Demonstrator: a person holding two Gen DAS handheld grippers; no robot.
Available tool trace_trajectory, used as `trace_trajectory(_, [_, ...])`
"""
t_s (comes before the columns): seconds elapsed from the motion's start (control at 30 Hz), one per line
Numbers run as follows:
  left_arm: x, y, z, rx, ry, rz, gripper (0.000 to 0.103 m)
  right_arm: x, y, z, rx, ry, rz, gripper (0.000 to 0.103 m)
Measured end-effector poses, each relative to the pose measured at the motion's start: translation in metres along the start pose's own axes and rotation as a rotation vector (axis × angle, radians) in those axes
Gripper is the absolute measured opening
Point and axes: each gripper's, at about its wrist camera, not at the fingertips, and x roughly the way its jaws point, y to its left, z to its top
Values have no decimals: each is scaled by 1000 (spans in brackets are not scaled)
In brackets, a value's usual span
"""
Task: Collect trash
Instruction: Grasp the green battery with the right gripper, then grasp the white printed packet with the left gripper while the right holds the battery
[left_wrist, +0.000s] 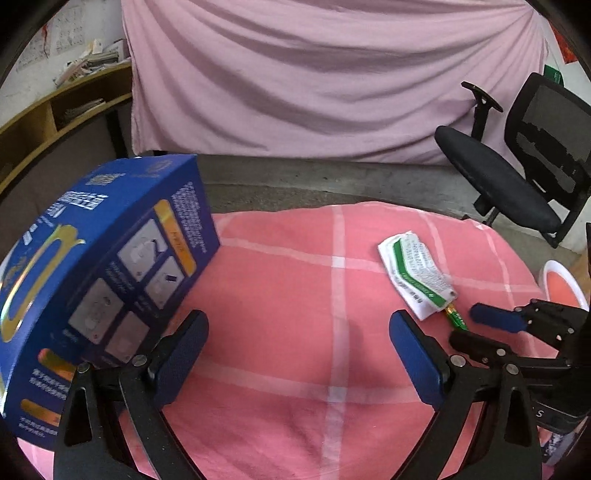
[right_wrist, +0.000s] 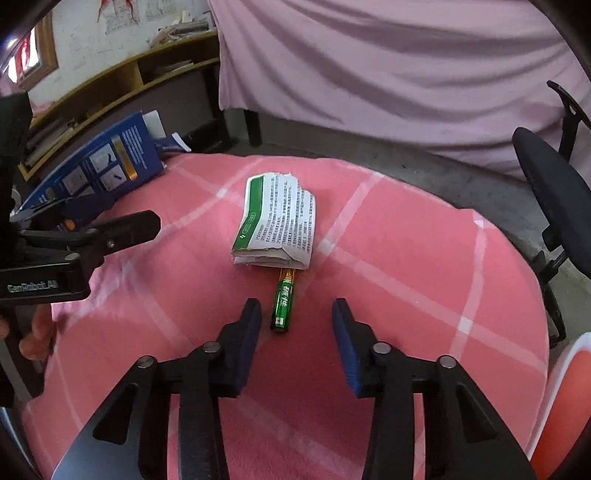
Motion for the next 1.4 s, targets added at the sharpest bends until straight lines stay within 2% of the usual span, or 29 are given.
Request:
trace_trajectory(0.03, [0, 0, 2, -1, 1, -9, 96, 0, -1, 0, 6, 0, 4, 18])
trace_trajectory(0.07, [0, -1, 2, 1, 1, -16, 96, -1, -4, 0, 13, 1, 8, 12])
trace_trajectory(0.13, [0, -6, 5, 5, 0, -29, 96, -4, -9, -2, 26, -3, 17, 10])
trace_trajectory(0.37, [7, -28, 14, 33, 17, -87, 96, -17, -22, -14, 41, 4, -30, 9])
trace_trajectory(0.6, [19, -59, 30, 48, 24, -129, 96, -36, -65, -26, 141, -24, -107, 8])
trace_trajectory(0.7, [32, -75, 39, 55, 48, -100, 96, -40, -77, -27, 176, -35, -104, 8])
trace_trajectory(0.87, [61, -93, 47, 53, 151, -58, 96, -40, -80, -27, 190, -37, -94, 8])
trace_trajectory(0.97, [70, -99, 47, 54, 175, -29, 95, -41, -81, -28, 199, -40, -88, 8])
trace_trajectory(1.03, [71, -99, 48, 58, 173, -16, 91, -40, -81, -28, 199, -39, -85, 8])
trace_trajectory(1.1, [70, -99, 48, 56, 169, -10, 79, -39, -80, -29, 195, -37, -86, 8])
trace_trajectory(1.13, [70, -98, 48, 52, 167, -11, 76, -39, -79, -29, 191, -35, -88, 8])
trace_trajectory(1.2, [68, -96, 48, 45, 160, -17, 60, -38, -77, -29, 184, -30, -90, 8])
trace_trajectory(1.33, [64, -93, 46, 54, 155, -24, 52, -38, -73, -30, 162, -26, -99, 8])
trace_trajectory(1.37, [62, -91, 45, 54, 151, -23, 38, -38, -72, -31, 156, -24, -99, 8])
trace_trajectory(1.4, [60, -91, 45, 50, 148, -24, 33, -38, -72, -31, 150, -24, -103, 8])
